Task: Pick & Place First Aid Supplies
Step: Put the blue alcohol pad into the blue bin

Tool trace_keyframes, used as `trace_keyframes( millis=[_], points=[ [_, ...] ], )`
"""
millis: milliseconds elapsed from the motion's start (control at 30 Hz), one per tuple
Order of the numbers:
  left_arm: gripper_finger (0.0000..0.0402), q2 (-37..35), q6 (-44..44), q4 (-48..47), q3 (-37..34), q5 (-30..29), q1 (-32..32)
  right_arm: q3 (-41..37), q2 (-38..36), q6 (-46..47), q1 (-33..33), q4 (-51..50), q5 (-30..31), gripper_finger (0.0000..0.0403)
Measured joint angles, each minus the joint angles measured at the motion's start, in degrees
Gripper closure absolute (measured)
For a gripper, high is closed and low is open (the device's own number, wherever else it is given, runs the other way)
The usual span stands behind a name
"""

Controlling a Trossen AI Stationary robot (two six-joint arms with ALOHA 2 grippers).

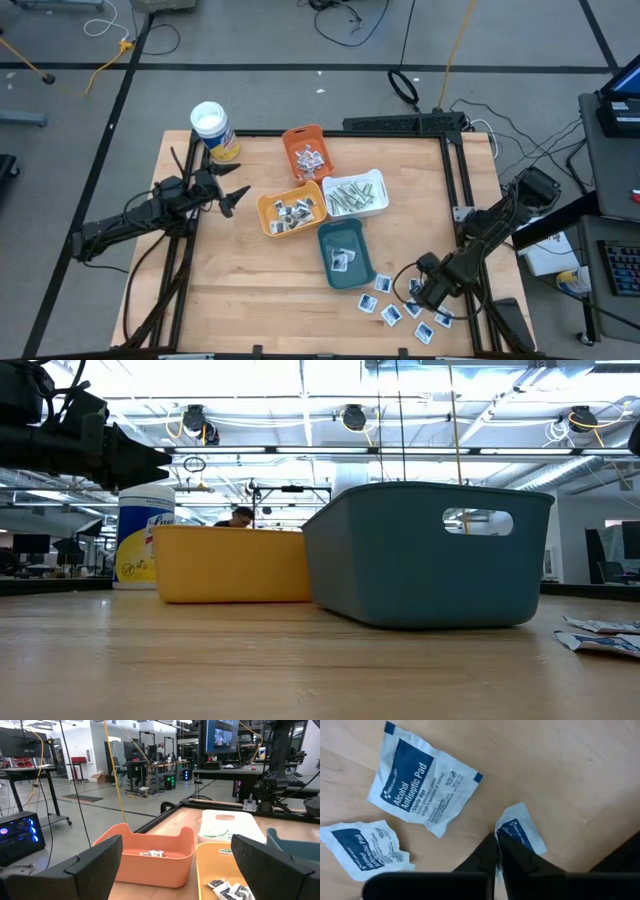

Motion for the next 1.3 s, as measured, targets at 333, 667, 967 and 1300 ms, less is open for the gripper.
trace_keyframes(
  millis=[333,667,967,1300],
  points=[
    [0.0023,0.0,0.0,0.0,0.0,0.0,-0.02,9.5,-2.29,-10.89,-4.22,-20.02,-0.11,0.0401],
    [0.0023,0.0,0.0,0.0,0.0,0.0,-0.01,17.09,-4.57,-17.92,-12.55,-31.39,1.75,0.0402],
    [0.0023,0.0,0.0,0.0,0.0,0.0,-0.01,27.75,3.67,-33.71,-23.5,-31.4,4.83,0.0402],
    [0.0023,0.0,0.0,0.0,0.0,0.0,-0.02,48.87,19.84,-50.44,-32.32,-31.57,4.95,0.0403]
  ],
)
